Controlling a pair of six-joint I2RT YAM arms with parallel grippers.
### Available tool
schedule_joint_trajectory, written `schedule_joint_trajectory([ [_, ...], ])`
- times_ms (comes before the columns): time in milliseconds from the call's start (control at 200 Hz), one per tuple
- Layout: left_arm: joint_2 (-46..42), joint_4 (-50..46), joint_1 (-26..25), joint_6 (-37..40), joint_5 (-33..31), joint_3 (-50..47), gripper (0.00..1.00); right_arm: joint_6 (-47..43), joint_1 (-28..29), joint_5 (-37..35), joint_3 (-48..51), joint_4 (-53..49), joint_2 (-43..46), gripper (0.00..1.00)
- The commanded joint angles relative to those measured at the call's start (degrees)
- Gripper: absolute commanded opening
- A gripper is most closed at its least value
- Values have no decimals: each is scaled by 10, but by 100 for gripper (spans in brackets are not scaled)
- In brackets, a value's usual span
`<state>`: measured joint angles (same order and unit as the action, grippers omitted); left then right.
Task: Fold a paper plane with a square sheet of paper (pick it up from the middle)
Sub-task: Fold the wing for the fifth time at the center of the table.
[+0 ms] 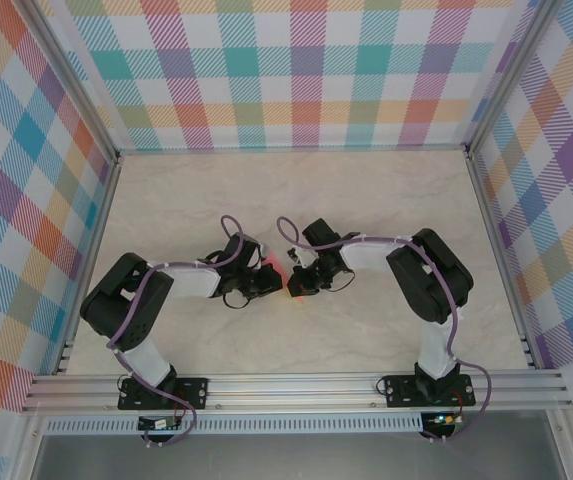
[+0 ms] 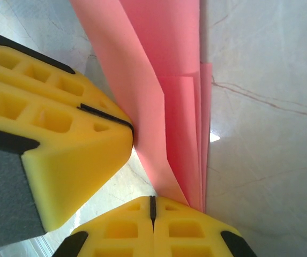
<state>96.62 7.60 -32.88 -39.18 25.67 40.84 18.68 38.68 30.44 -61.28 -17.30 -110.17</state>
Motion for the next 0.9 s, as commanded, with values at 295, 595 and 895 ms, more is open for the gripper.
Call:
schedule_joint_trajectory([
  [295,37,-66,-3,15,-58,32,8,4,-2,2,0,-21,2,0],
  [595,44,-94,-4,17,-62,42,8,22,-5,6,-25,-3,28,0],
  [895,40,-97,-3,23,-59,50,8,22,-8,-31,-21,-16,-5,0],
])
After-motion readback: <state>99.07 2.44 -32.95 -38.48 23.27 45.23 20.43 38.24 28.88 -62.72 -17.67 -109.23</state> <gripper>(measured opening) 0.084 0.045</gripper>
